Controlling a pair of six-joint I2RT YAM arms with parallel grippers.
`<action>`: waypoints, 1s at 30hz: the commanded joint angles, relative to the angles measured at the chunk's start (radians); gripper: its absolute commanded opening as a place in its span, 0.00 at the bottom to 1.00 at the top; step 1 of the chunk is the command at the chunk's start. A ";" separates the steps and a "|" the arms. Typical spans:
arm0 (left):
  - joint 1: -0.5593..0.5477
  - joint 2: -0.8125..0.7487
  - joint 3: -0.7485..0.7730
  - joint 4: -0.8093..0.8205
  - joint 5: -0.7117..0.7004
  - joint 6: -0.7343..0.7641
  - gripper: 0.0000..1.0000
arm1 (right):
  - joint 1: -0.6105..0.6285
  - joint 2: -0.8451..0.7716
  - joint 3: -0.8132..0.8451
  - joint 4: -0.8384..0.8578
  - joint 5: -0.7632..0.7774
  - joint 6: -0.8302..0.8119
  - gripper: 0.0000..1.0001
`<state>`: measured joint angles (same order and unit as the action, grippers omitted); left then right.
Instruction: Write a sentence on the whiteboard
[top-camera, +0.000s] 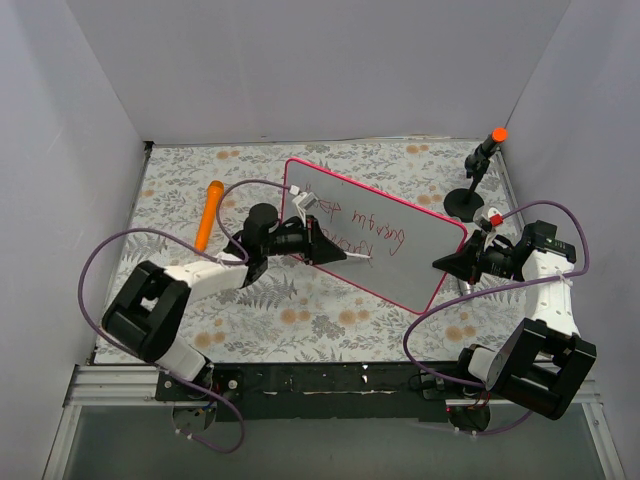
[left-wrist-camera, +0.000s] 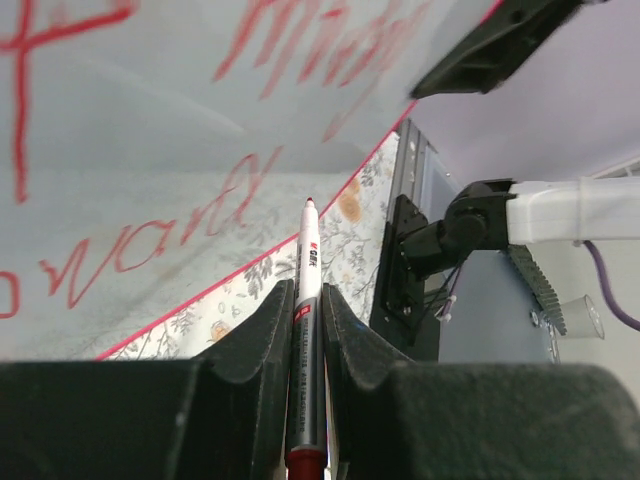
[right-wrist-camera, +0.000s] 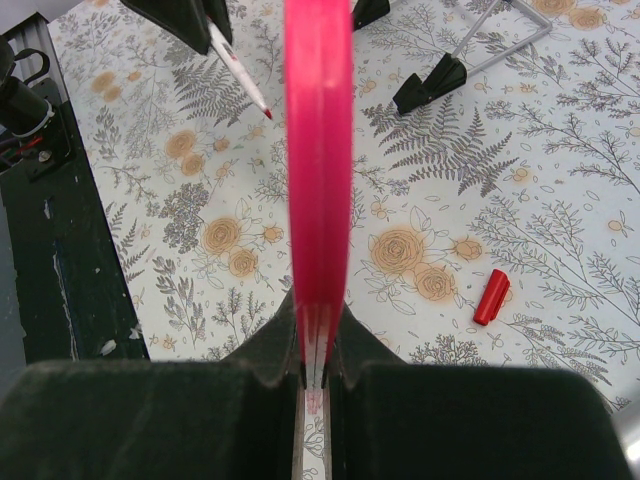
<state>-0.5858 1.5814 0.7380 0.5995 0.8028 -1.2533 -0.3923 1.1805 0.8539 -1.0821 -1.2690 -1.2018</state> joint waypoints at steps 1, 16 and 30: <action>-0.002 -0.213 0.026 -0.114 0.013 0.055 0.00 | 0.004 -0.005 -0.009 -0.001 0.063 -0.050 0.01; 0.233 -0.644 0.100 -0.676 -0.083 0.336 0.00 | 0.004 -0.018 -0.023 0.051 0.066 -0.001 0.01; 0.234 -0.814 -0.136 -0.520 -0.080 0.402 0.00 | 0.004 -0.027 -0.050 0.097 0.069 0.007 0.01</action>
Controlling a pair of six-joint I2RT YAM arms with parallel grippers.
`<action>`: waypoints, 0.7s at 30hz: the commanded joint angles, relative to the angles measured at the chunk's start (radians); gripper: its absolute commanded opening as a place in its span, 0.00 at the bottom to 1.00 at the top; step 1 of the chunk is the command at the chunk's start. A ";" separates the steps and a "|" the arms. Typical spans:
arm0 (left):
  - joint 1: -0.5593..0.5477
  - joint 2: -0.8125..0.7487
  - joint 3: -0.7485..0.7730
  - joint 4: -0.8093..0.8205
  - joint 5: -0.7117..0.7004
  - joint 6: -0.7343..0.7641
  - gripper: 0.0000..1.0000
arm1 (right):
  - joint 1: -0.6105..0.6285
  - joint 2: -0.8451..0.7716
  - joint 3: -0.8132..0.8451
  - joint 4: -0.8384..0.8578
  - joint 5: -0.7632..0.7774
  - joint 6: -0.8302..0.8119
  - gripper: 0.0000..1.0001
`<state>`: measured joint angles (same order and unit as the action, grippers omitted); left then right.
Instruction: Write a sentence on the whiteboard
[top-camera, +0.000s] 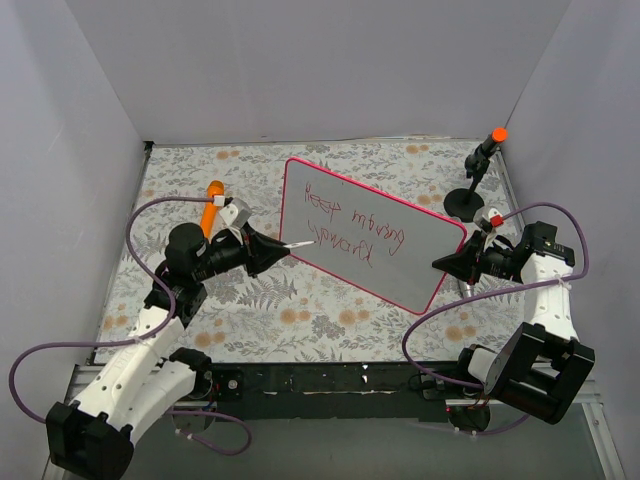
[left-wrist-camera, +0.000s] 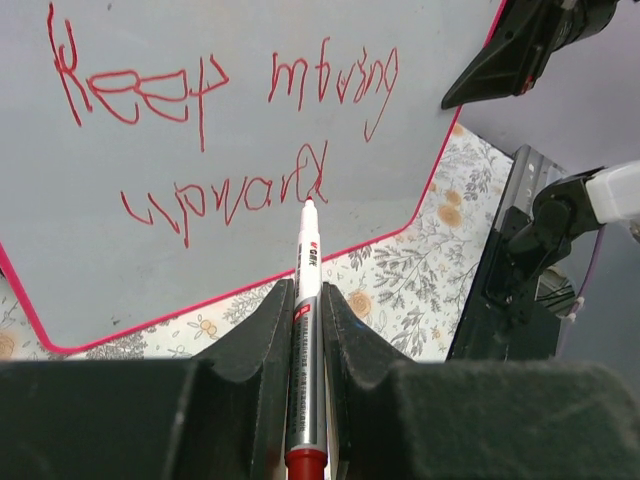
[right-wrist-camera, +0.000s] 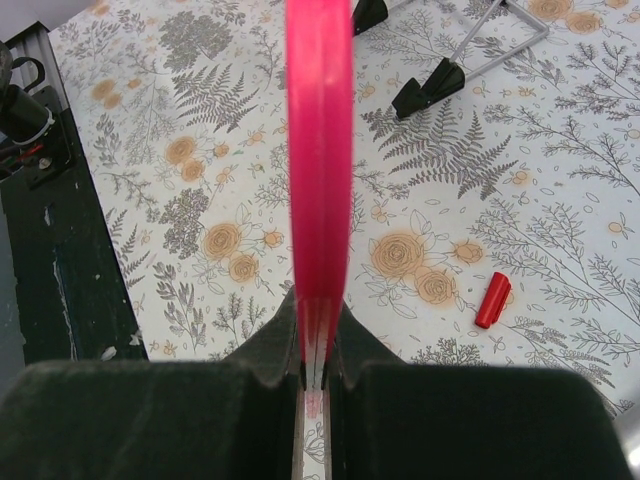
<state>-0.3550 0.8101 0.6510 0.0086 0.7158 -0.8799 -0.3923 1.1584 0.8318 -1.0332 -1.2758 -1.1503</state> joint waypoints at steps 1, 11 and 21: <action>0.004 -0.057 -0.062 0.088 0.010 0.013 0.00 | 0.004 -0.003 -0.030 0.045 0.075 -0.051 0.01; 0.005 -0.095 -0.113 0.091 -0.003 0.030 0.00 | 0.004 0.010 -0.026 0.029 0.075 -0.080 0.01; 0.005 -0.115 -0.129 0.065 -0.022 0.038 0.00 | 0.004 -0.012 -0.028 0.019 0.075 -0.089 0.01</action>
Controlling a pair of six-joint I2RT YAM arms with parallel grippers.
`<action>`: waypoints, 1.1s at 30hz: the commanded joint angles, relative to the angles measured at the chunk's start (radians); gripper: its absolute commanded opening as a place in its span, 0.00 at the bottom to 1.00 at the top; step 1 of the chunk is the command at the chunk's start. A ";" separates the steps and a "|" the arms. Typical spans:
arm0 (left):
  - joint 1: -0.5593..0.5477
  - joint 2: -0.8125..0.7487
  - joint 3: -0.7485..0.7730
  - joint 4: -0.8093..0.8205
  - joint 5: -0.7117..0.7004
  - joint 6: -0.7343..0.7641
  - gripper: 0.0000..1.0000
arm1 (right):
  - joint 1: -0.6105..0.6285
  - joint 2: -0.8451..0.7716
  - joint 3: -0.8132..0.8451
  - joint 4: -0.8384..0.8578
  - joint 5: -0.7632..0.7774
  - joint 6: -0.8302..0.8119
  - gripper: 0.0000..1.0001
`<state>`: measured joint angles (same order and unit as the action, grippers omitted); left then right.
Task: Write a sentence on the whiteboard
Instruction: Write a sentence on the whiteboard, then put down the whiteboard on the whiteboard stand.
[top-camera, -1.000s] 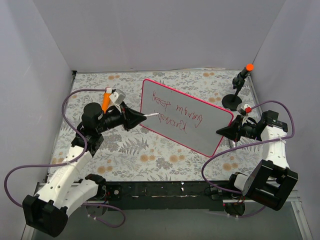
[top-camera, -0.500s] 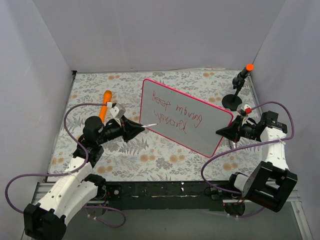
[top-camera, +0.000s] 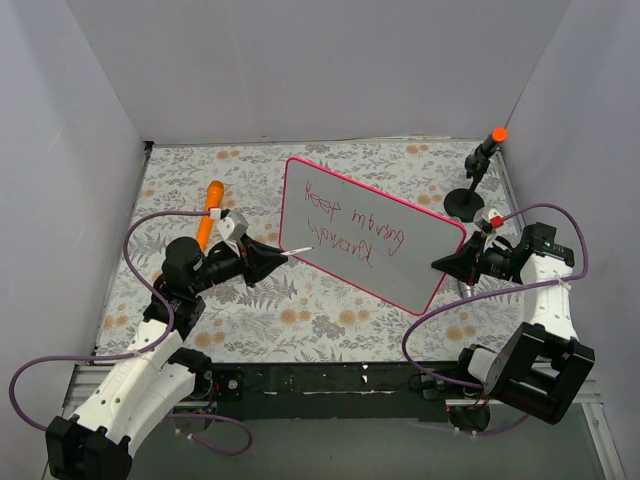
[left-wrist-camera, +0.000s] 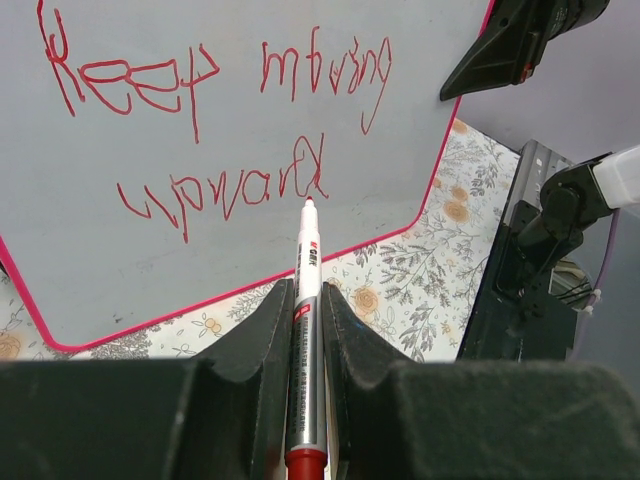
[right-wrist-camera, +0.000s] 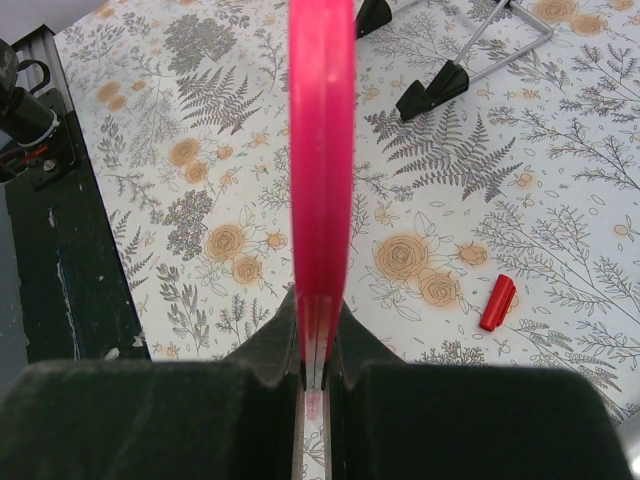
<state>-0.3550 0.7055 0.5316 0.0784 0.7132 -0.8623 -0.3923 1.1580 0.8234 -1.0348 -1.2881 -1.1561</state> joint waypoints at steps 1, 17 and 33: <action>0.005 -0.011 -0.009 -0.005 -0.021 0.022 0.00 | 0.004 -0.012 -0.020 0.021 0.087 -0.083 0.01; 0.004 0.009 -0.015 -0.003 -0.021 0.019 0.00 | 0.004 -0.024 -0.015 0.010 0.084 -0.080 0.01; 0.051 0.034 -0.047 0.112 0.086 -0.125 0.00 | 0.004 -0.023 -0.013 0.004 0.082 -0.085 0.01</action>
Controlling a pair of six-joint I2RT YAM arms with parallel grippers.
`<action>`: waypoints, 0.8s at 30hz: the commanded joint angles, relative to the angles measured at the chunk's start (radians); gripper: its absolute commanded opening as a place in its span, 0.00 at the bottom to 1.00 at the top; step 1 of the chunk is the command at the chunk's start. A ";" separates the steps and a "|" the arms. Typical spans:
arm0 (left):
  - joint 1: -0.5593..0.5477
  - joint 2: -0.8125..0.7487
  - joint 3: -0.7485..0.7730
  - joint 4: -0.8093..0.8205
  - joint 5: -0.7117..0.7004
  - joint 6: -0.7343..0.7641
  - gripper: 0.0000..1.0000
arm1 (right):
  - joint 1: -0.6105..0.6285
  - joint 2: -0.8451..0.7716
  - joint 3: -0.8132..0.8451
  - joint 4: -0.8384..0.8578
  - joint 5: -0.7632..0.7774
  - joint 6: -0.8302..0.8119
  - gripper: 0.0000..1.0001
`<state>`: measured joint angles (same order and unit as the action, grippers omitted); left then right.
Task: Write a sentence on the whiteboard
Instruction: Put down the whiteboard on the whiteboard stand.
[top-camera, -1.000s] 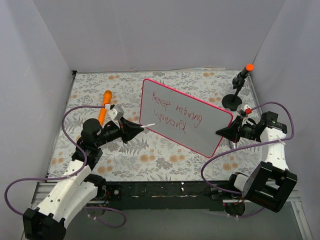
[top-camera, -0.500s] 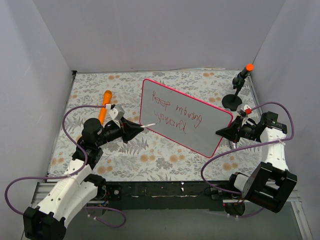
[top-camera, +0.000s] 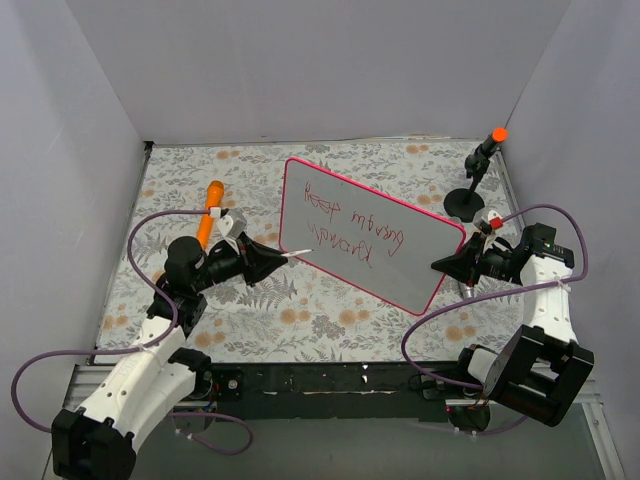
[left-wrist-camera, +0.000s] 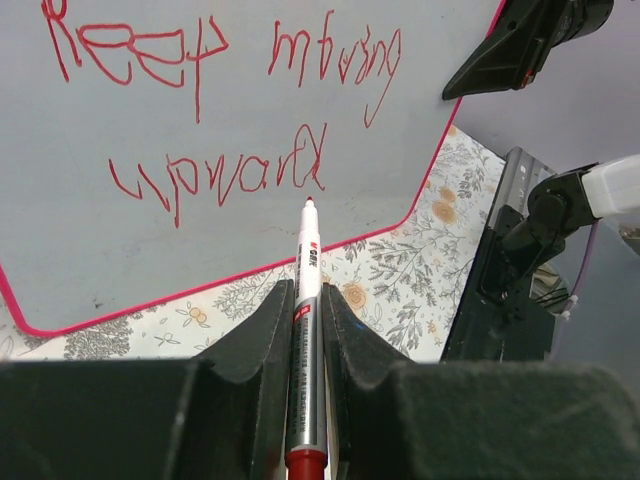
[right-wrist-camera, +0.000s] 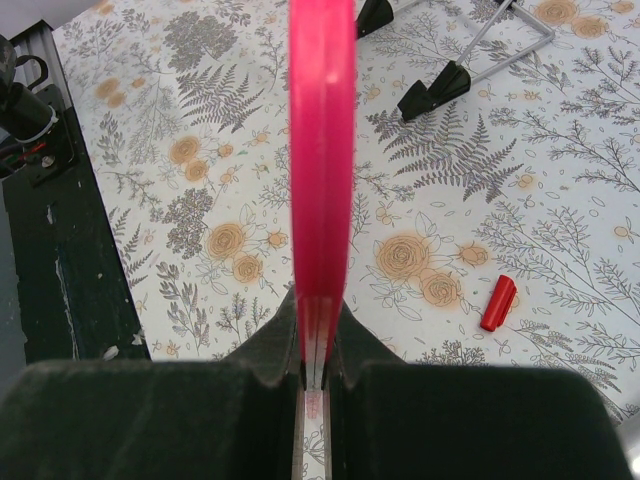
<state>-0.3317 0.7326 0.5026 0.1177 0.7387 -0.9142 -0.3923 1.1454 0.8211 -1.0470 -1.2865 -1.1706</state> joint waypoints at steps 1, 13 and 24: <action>0.033 0.005 -0.024 0.095 0.067 -0.103 0.00 | 0.004 -0.016 -0.013 0.018 0.079 -0.070 0.01; 0.045 -0.040 -0.179 0.300 -0.017 -0.540 0.00 | 0.004 -0.010 -0.010 0.010 0.073 -0.075 0.01; 0.048 -0.164 -0.389 0.392 -0.391 -0.651 0.00 | 0.004 -0.021 -0.013 0.022 0.079 -0.063 0.01</action>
<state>-0.2897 0.5373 0.0589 0.5026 0.4671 -1.5837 -0.3923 1.1419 0.8207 -1.0515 -1.2869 -1.1770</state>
